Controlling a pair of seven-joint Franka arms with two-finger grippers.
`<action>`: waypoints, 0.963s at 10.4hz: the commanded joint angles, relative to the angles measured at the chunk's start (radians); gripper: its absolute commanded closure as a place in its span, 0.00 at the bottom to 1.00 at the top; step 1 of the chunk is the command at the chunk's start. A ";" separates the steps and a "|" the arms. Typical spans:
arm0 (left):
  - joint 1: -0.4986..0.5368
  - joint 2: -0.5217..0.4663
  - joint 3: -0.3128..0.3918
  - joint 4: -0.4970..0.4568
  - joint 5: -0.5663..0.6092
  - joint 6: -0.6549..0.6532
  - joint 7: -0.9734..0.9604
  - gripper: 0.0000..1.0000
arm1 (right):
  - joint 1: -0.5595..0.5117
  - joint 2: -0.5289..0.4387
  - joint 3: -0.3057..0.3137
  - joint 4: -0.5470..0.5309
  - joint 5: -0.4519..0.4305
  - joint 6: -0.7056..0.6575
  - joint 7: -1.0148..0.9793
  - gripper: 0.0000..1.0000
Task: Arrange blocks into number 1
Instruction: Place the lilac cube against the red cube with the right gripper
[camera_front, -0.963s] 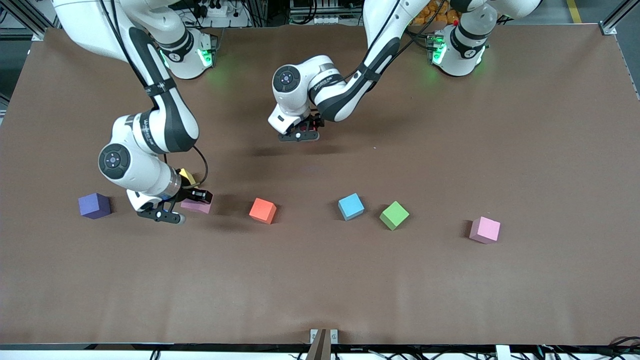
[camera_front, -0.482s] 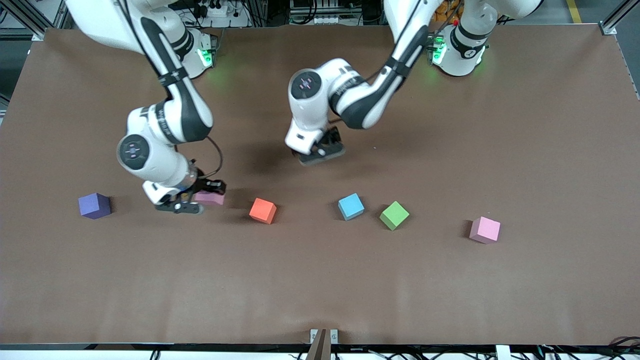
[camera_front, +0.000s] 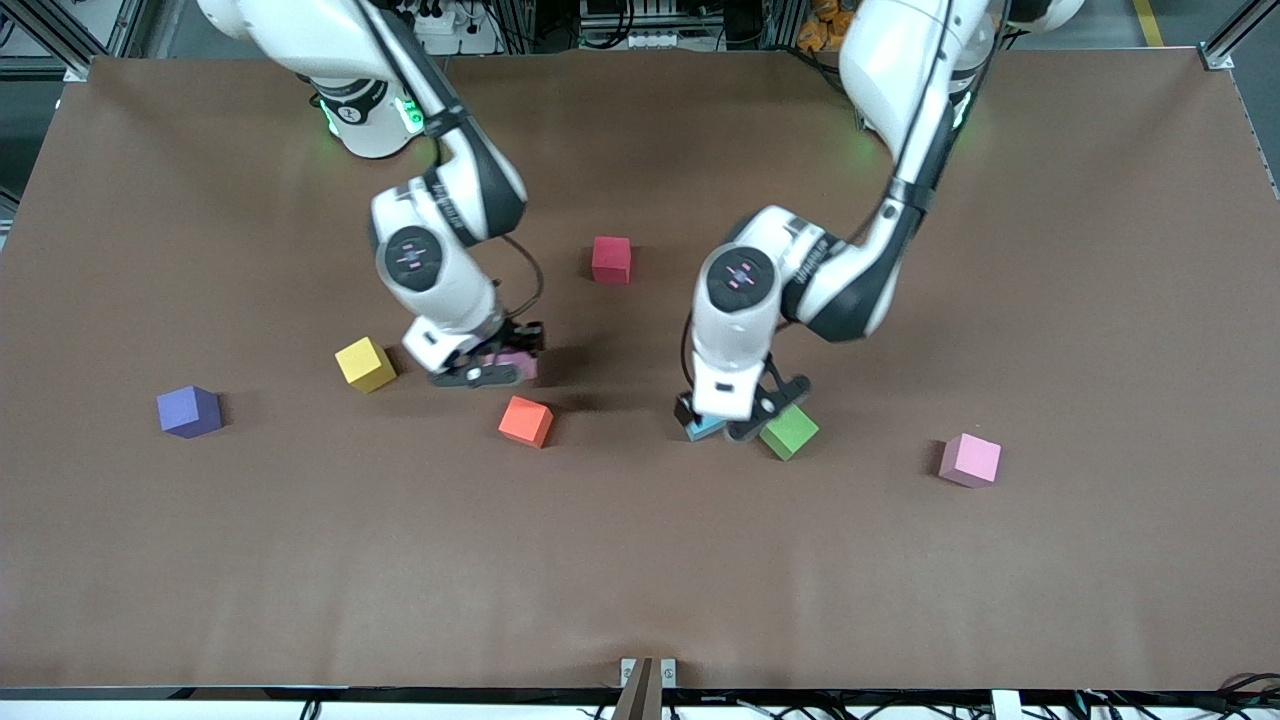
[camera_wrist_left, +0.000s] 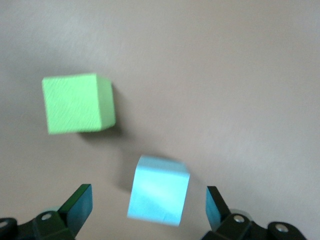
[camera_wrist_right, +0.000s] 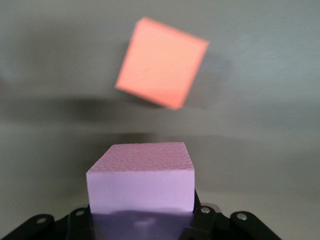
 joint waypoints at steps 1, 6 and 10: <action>0.004 0.081 0.001 0.057 -0.018 0.076 -0.036 0.00 | 0.111 0.058 -0.013 0.003 0.016 0.100 0.104 0.36; -0.002 0.120 -0.006 0.075 -0.070 0.093 -0.091 0.00 | 0.225 0.083 -0.013 0.016 0.017 0.100 0.304 0.36; -0.005 0.120 -0.006 0.072 -0.118 0.071 -0.091 0.00 | 0.280 0.096 -0.013 0.008 0.017 0.092 0.367 0.36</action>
